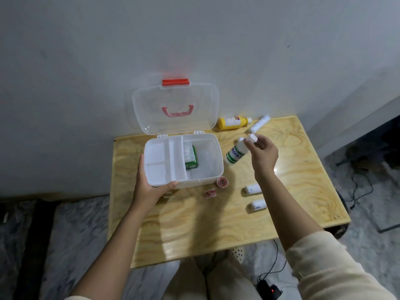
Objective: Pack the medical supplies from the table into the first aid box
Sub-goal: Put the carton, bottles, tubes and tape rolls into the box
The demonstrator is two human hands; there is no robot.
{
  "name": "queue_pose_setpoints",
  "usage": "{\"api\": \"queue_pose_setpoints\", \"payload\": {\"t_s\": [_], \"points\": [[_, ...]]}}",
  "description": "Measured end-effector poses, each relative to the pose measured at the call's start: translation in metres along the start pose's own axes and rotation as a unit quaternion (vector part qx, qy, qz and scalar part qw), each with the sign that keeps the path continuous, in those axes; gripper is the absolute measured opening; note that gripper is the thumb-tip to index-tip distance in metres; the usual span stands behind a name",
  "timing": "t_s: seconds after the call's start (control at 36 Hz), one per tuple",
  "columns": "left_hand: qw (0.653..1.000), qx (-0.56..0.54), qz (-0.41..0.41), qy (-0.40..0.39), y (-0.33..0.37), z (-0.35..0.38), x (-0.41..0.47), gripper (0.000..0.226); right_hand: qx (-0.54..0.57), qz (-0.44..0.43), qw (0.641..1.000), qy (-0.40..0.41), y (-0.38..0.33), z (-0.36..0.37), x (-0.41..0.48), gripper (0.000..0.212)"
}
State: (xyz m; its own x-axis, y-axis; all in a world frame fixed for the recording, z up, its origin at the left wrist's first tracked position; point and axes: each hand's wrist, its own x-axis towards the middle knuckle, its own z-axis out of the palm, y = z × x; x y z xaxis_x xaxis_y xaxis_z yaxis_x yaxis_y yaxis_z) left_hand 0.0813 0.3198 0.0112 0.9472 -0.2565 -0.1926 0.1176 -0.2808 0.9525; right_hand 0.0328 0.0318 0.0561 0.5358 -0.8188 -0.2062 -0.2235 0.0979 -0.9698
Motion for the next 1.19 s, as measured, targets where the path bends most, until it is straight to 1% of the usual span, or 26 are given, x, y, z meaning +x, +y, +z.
{"api": "queue_pose_setpoints", "payload": {"t_s": [0.06,0.17,0.22,0.28,0.33,0.42,0.5,0.56,0.61,0.64,0.69,0.75,0.86,0.94,1.0,1.11,1.14,1.19], "points": [[1.000,0.001,-0.001,0.000,0.002,0.001,-0.001,0.134,0.021,-0.042,0.999,0.002,-0.015,0.001,-0.006,0.023],[1.000,-0.004,0.008,-0.004,0.003,-0.001,-0.002,0.132,0.067,-0.135,0.988,-0.008,-0.048,0.005,-0.024,0.017],[1.000,-0.015,0.015,-0.009,0.004,-0.001,-0.001,0.127,0.061,-0.176,0.982,-0.039,-0.058,0.008,-0.034,0.018],[0.999,-0.028,0.022,-0.011,0.007,0.000,-0.001,0.116,0.043,-0.188,0.978,-0.086,-0.063,0.013,-0.042,0.020],[0.999,-0.036,0.030,-0.005,0.009,0.002,0.000,0.111,0.007,-0.198,0.971,-0.136,-0.061,0.019,-0.049,0.021],[0.999,-0.037,0.033,-0.001,0.007,0.002,0.002,0.116,-0.074,-0.212,0.949,-0.221,-0.050,0.026,-0.059,0.025],[0.999,-0.039,0.038,-0.004,0.005,0.003,0.004,0.117,-0.180,-0.216,0.904,-0.322,-0.038,0.034,-0.067,0.026],[0.999,-0.032,0.043,-0.001,0.005,0.004,0.005,0.110,-0.256,-0.241,0.867,-0.354,-0.030,0.042,-0.070,0.027],[0.998,-0.031,0.048,0.001,0.005,0.006,0.005,0.103,-0.297,-0.258,0.843,-0.365,-0.023,0.048,-0.072,0.026],[0.998,-0.030,0.050,0.003,0.005,0.007,0.006,0.100,-0.307,-0.258,0.840,-0.366,-0.021,0.051,-0.073,0.026],[0.999,-0.024,0.044,0.013,0.005,0.009,0.007,0.093,-0.309,-0.256,0.845,-0.353,-0.019,0.054,-0.072,0.026],[0.999,-0.016,0.036,0.019,0.003,0.009,0.007,0.097,-0.309,-0.254,0.850,-0.344,-0.017,0.055,-0.070,0.027],[1.000,-0.013,0.023,0.008,-0.002,0.004,0.004,0.119,-0.316,-0.246,0.834,-0.378,-0.010,0.054,-0.071,0.025],[1.000,-0.012,0.027,0.008,-0.003,0.003,0.004,0.119,-0.306,-0.249,0.843,-0.365,-0.007,0.056,-0.072,0.025],[0.999,-0.017,0.029,0.007,-0.002,0.003,0.004,0.118,-0.305,-0.249,0.843,-0.366,-0.006,0.057,-0.070,0.028],[0.998,-0.033,0.044,0.002,0.004,0.004,0.002,0.108,-0.297,-0.285,0.814,-0.409,-0.008,0.051,-0.062,0.044],[0.998,-0.034,0.047,-0.001,0.006,0.004,0.002,0.109,-0.282,-0.289,0.818,-0.411,-0.010,0.048,-0.057,0.045],[0.998,-0.035,0.045,-0.010,0.008,0.003,0.002,0.110,-0.235,-0.293,0.845,-0.381,-0.014,0.043,-0.046,0.040]]}}
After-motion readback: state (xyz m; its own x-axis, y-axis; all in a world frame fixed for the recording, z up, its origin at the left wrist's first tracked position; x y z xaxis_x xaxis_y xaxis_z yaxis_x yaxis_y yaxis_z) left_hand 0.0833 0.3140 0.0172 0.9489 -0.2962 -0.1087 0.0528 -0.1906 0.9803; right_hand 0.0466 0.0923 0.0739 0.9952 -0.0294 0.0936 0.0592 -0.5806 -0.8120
